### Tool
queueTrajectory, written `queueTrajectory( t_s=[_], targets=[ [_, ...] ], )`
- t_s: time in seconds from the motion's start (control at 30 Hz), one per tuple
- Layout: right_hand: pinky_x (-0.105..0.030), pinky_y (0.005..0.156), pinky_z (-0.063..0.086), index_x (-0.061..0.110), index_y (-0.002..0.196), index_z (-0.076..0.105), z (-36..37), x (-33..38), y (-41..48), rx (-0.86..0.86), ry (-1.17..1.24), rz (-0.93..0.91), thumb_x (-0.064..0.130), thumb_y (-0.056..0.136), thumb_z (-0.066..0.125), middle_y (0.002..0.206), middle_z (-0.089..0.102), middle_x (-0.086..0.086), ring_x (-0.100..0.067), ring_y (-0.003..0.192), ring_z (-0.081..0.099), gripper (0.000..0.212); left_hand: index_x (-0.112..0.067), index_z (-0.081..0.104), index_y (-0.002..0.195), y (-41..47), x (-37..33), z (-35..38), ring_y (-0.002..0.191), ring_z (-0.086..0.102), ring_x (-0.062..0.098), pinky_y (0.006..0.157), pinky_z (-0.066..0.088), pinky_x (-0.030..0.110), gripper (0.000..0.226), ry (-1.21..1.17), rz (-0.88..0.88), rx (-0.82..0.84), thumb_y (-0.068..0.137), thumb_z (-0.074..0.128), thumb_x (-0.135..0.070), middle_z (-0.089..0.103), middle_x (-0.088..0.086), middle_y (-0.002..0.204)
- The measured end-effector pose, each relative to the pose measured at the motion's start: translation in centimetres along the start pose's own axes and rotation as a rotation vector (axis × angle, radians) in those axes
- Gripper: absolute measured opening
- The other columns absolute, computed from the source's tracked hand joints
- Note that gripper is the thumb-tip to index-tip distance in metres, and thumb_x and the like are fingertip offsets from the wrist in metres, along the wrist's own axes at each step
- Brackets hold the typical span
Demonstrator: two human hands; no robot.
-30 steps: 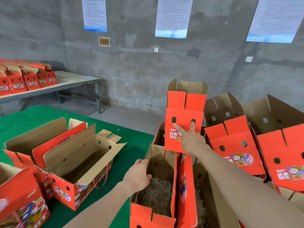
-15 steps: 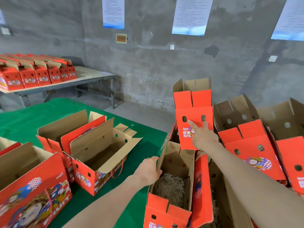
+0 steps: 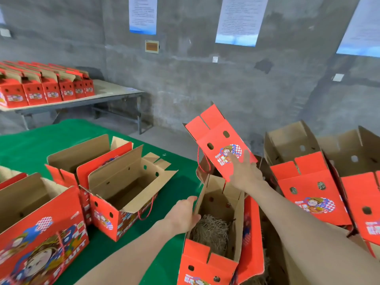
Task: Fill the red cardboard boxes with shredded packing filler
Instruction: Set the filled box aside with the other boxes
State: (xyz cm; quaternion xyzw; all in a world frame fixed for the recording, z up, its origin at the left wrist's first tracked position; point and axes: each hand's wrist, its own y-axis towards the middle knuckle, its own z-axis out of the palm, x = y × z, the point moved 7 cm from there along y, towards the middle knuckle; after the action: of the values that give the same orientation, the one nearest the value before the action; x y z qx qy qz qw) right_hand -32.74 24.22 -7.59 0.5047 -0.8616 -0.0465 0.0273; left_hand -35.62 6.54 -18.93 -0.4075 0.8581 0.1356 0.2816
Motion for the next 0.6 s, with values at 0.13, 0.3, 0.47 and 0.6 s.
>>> queueTrajectory(
  t_s=[0.13,0.3,0.47,0.6],
  targets=[
    [-0.038,0.078,0.045,0.013,0.121,0.054,-3.0,3.8,-2.1,-0.341,0.155,-0.236,0.019,0.090,0.053,0.115,0.057,-0.015,-0.036,0.100,0.056,0.032,-0.016,0.034,0.143,-1.3,0.7,-2.3,0.114,0.056,0.022,0.096,0.043,0.027,0.059,-0.072,-0.005,-0.122,0.090,0.057,-0.030,0.058,0.010,0.127],
    [-0.034,0.056,0.044,0.007,0.074,0.063,-3.8,12.6,-8.4,-0.484,0.304,-0.637,0.004,0.080,0.065,0.069,0.058,-0.009,-0.033,0.063,0.057,0.007,-0.012,0.052,0.130,-5.9,5.7,-6.8,0.096,0.064,0.017,0.088,0.050,0.025,0.040,-0.287,-0.142,-0.363,0.092,0.055,-0.025,0.067,0.006,0.112],
    [-0.037,0.074,0.046,0.010,0.097,0.065,-2.4,21.1,-13.0,-0.358,0.317,-0.816,0.020,0.089,0.056,0.090,0.062,-0.007,-0.030,0.086,0.057,0.015,-0.013,0.062,0.118,-14.6,13.1,-14.9,0.096,0.058,0.004,0.072,0.040,-0.002,0.027,-0.330,-0.261,-0.853,0.092,0.054,-0.013,0.065,0.000,0.113],
    [-0.032,0.094,0.037,0.020,0.128,0.049,-0.5,26.8,-15.4,-0.191,0.286,-0.883,0.035,0.095,0.044,0.120,0.052,-0.001,-0.021,0.112,0.046,0.036,-0.010,0.052,0.126,-21.8,20.6,-22.8,0.114,0.054,0.026,0.099,0.045,0.040,0.042,-0.008,-0.504,-1.073,0.086,0.062,-0.018,0.059,0.010,0.122]
  ],
)
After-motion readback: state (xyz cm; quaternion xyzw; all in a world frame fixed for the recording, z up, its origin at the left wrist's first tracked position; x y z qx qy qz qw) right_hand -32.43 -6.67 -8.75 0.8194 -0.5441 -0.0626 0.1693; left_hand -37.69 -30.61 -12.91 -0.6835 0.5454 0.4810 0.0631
